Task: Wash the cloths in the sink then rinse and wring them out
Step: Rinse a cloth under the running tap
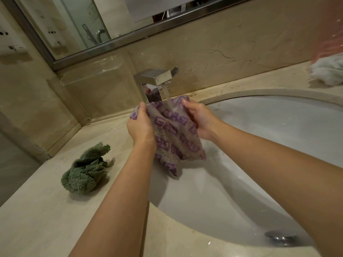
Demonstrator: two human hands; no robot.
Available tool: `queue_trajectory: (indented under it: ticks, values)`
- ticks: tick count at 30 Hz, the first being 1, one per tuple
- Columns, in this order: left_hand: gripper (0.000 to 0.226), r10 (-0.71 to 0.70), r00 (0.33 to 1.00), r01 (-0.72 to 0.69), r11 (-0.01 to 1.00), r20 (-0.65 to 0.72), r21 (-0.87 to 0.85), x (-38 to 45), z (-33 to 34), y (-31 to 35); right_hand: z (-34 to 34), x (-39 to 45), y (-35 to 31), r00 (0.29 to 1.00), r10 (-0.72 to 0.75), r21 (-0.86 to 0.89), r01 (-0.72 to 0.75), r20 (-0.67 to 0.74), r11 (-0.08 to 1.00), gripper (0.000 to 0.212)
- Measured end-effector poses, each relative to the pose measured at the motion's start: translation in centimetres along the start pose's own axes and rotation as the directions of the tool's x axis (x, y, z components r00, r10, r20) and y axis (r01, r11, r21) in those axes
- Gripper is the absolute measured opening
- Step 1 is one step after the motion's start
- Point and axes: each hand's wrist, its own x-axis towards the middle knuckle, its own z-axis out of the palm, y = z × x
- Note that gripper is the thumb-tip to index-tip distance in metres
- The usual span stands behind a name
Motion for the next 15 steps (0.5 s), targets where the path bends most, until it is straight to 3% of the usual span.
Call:
queue_trajectory:
  ticks: [6,8,12,15]
  values:
    - [0.031,0.008,0.992,-0.015,0.998,0.128,0.059,-0.2,0.2,-0.1,-0.8,1.0,0.0,0.999,-0.047,-0.121,0.044,-0.019,0.992,0.085]
    - [0.031,0.008,0.987,-0.019,0.997,0.158,0.069,-0.2,0.3,-0.2,-0.8,1.2,0.3,0.998,-0.054,-0.15,0.049,-0.03,0.987,0.089]
    - [0.034,-0.024,0.983,0.019,0.999,0.184,0.027,-0.2,0.4,-0.1,-0.5,1.4,0.6,1.0,-0.009,-0.23,0.01,0.005,0.973,0.075]
    - [0.036,-0.043,0.983,0.038,0.999,0.179,0.034,-0.2,0.4,-0.1,-0.6,1.9,1.1,1.0,0.001,-0.273,0.0,0.003,0.962,0.079]
